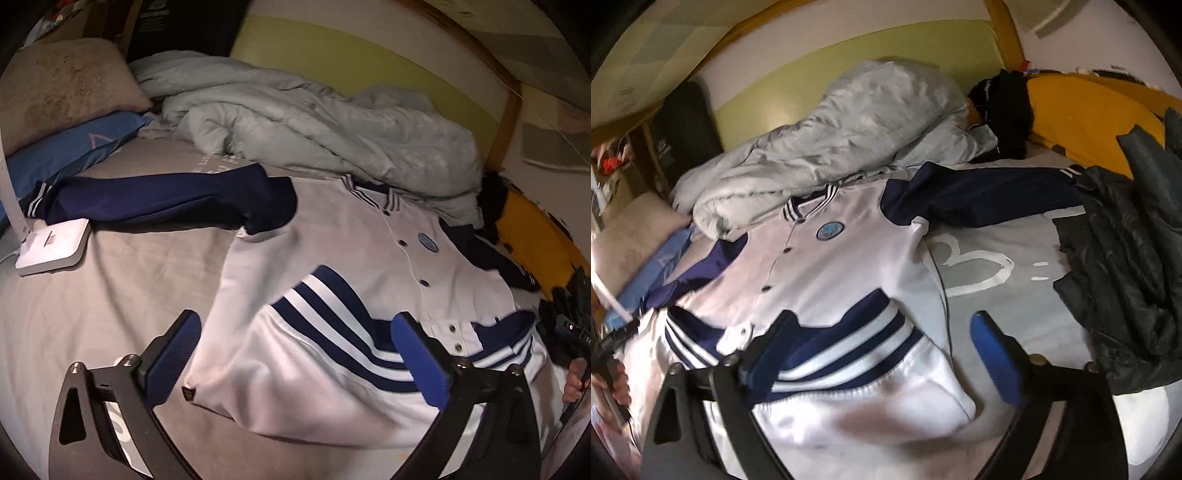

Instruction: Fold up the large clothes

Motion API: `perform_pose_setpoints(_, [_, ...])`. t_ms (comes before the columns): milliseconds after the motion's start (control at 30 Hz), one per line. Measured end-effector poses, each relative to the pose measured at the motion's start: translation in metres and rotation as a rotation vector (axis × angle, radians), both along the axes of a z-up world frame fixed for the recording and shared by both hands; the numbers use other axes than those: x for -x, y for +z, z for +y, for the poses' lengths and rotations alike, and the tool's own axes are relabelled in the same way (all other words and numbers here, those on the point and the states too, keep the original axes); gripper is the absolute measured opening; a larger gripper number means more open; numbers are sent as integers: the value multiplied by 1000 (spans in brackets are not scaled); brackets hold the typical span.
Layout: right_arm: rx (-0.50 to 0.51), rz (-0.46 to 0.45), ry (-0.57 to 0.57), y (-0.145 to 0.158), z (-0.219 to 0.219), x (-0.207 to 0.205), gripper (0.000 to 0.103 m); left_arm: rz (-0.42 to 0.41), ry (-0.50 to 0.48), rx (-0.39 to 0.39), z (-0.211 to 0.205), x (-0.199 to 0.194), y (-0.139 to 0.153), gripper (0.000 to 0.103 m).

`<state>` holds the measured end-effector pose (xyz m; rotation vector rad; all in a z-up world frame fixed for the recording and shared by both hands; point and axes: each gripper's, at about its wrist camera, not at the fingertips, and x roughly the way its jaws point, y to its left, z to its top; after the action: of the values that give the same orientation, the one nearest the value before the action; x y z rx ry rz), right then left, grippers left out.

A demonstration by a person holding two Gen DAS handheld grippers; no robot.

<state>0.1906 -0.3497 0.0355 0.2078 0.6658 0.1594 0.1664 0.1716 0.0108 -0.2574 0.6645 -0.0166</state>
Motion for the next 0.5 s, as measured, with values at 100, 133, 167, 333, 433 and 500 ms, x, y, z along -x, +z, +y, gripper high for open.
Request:
perform_pose_setpoints(100, [162, 60, 38, -12, 14, -2, 101, 58, 7, -86, -12, -5, -10, 103])
perform_pose_setpoints(133, [196, 98, 60, -20, 16, -6, 101, 91, 18, -117, -14, -8, -17, 103])
perform_pose_setpoints(167, [217, 149, 83, -31, 18, -10, 101, 138, 32, -153, -16, -15, -26, 103])
perform_pose_setpoints(333, [223, 240, 80, -65, 14, -28, 98, 253, 53, -199, -13, -39, -69, 102])
perform_pose_setpoints(433, [140, 218, 73, -64, 10, -30, 13, 243, 10, -175, -18, -43, -76, 73])
perform_pose_setpoints(500, [189, 108, 23, -50, 15, -21, 9, 214, -8, -205, -28, -38, -71, 39])
